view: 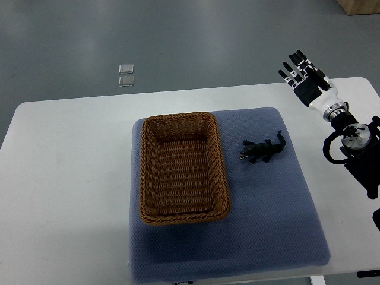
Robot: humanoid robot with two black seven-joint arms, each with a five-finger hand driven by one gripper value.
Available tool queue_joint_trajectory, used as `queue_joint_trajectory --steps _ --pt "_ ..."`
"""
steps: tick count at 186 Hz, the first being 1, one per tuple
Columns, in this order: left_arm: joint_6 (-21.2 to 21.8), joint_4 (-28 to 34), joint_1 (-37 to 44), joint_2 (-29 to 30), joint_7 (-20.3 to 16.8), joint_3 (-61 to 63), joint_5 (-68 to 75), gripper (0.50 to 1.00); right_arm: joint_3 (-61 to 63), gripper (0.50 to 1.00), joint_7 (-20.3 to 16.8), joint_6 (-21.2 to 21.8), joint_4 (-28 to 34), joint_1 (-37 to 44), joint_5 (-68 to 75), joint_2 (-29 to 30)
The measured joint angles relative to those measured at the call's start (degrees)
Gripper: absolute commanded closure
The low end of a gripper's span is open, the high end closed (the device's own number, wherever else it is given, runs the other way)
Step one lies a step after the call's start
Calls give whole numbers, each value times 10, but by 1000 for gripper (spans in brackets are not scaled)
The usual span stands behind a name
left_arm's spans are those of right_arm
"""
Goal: Place crocodile in brown basket with right hand
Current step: 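Swing the right hand over the table toward the dark crocodile toy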
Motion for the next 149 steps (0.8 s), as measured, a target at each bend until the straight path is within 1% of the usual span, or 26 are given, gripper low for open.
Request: queue_joint_trajectory --steps 94,129,149 --pt "1 0 0 0 0 -1 0 500 -12 564 -6 0 0 3 -12 -1" --pt "-1 0 0 0 0 0 0 500 -17 564 -7 0 0 26 -128 -4" --pt "-3 -4 0 0 0 2 0 500 -17 564 -7 0 3 47 -215 -18"
